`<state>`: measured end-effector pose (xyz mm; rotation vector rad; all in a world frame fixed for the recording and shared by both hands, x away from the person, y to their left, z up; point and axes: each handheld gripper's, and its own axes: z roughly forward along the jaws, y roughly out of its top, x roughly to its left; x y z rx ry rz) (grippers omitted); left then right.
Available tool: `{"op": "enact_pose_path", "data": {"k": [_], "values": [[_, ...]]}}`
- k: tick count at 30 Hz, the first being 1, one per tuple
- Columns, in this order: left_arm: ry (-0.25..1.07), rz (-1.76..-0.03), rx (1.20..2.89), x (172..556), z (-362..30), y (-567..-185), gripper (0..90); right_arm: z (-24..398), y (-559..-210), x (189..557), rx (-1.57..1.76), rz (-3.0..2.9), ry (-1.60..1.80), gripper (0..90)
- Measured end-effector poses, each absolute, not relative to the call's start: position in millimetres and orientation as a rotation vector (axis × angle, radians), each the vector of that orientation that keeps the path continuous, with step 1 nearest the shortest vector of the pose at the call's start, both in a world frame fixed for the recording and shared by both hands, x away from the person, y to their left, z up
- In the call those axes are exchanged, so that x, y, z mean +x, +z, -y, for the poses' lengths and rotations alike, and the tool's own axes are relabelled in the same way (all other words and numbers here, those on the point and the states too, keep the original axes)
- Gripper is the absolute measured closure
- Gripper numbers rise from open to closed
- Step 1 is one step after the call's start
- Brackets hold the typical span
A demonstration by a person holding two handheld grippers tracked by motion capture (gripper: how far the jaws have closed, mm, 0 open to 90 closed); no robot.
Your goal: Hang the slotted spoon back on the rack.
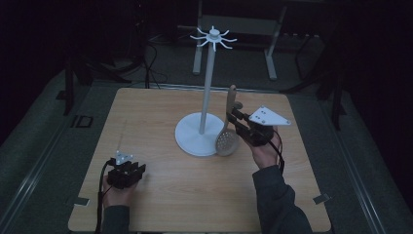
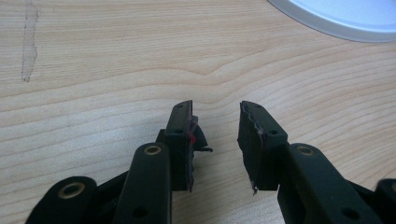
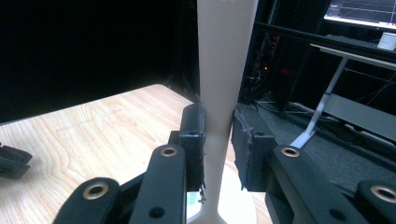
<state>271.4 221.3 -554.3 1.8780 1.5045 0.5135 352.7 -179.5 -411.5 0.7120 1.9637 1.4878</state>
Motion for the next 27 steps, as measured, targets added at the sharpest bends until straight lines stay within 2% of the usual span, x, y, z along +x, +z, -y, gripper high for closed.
{"op": "enact_pose_path", "data": {"k": [27], "values": [[0.518,-1.505,1.874,271,-222,-554,66.0,178,-390,371,0.769,-1.932,1.553,74.6]]}}
